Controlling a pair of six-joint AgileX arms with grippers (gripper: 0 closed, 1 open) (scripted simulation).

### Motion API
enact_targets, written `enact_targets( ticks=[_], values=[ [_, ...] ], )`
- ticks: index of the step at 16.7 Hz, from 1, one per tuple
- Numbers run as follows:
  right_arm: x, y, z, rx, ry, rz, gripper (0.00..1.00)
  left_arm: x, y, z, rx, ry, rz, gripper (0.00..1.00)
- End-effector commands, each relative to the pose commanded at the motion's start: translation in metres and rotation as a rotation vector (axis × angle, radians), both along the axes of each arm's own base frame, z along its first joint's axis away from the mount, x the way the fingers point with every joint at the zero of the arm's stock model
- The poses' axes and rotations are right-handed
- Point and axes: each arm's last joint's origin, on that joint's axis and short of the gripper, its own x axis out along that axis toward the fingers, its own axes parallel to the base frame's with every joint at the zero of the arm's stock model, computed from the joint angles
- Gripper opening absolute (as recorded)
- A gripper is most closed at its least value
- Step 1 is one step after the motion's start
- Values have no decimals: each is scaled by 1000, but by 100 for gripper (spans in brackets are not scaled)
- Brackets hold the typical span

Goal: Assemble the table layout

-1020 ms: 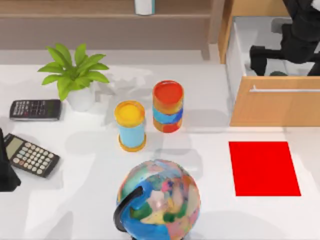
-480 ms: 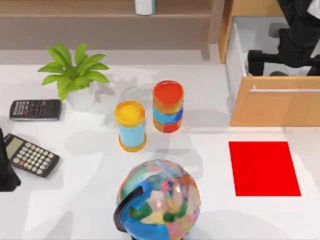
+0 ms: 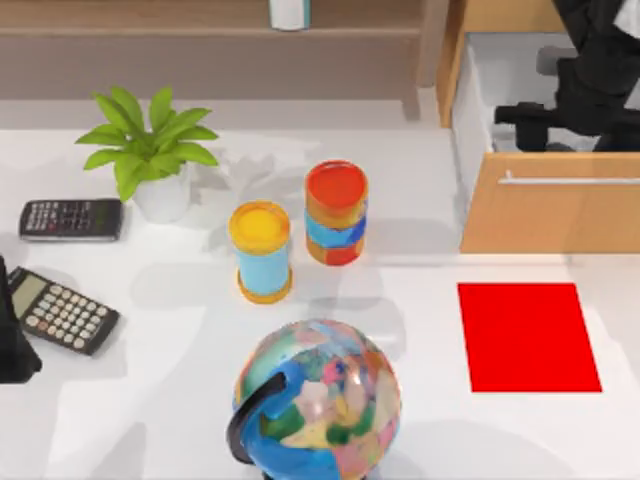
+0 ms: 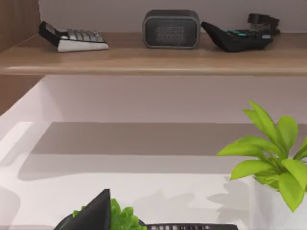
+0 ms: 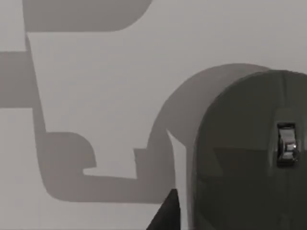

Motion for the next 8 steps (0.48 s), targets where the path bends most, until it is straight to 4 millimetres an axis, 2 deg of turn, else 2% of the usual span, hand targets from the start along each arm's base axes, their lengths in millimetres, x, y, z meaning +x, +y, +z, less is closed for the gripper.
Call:
enact_targets(
  ticks=[5,8],
  values=[
    [0,0,0,0,0,0,2,0,0,0,0,0,0,100],
    [0,0,0,0,0,0,0,0,0,0,0,0,0,100]
  ],
)
